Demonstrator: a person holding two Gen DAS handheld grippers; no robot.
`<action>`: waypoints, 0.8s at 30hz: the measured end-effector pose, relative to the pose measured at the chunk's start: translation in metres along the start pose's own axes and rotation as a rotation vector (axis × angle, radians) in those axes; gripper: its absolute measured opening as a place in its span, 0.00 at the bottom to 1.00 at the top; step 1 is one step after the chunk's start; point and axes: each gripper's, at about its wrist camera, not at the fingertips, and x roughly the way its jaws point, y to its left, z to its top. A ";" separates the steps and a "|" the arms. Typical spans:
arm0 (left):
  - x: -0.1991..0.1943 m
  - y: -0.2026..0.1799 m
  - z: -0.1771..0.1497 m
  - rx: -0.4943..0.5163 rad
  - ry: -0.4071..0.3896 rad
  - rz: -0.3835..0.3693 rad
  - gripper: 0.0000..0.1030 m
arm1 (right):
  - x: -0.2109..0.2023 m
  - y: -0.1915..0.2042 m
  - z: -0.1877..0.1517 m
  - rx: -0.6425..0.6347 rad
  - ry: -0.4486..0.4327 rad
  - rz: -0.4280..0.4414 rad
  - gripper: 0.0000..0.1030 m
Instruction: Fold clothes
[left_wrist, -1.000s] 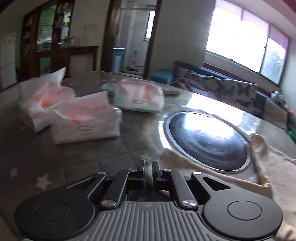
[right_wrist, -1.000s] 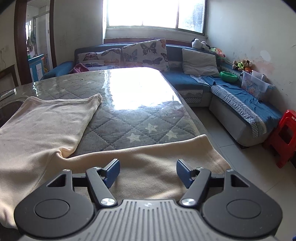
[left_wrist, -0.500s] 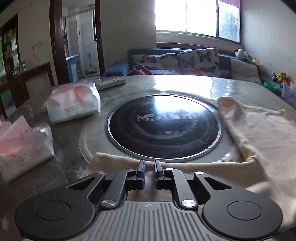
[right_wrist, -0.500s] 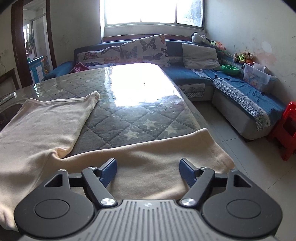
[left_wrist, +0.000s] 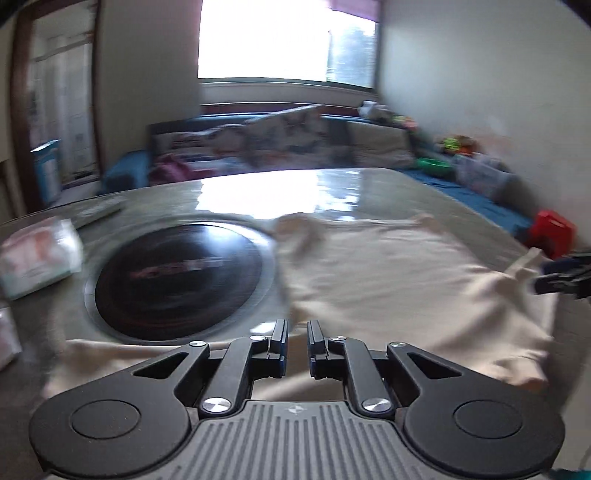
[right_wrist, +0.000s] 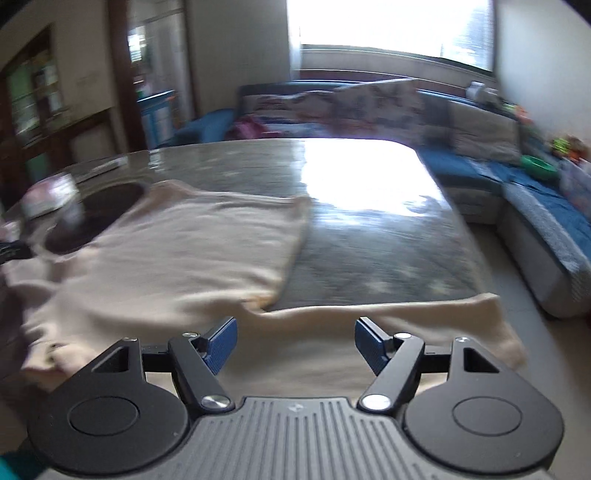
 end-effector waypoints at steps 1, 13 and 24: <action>0.003 -0.009 -0.001 0.019 0.006 -0.036 0.12 | 0.001 0.011 0.001 -0.029 0.007 0.039 0.69; 0.021 -0.073 -0.038 0.208 0.121 -0.244 0.09 | 0.022 0.092 -0.022 -0.280 0.112 0.245 0.60; 0.040 -0.048 0.011 0.146 0.111 -0.238 0.12 | 0.010 0.064 0.008 -0.217 0.074 0.264 0.59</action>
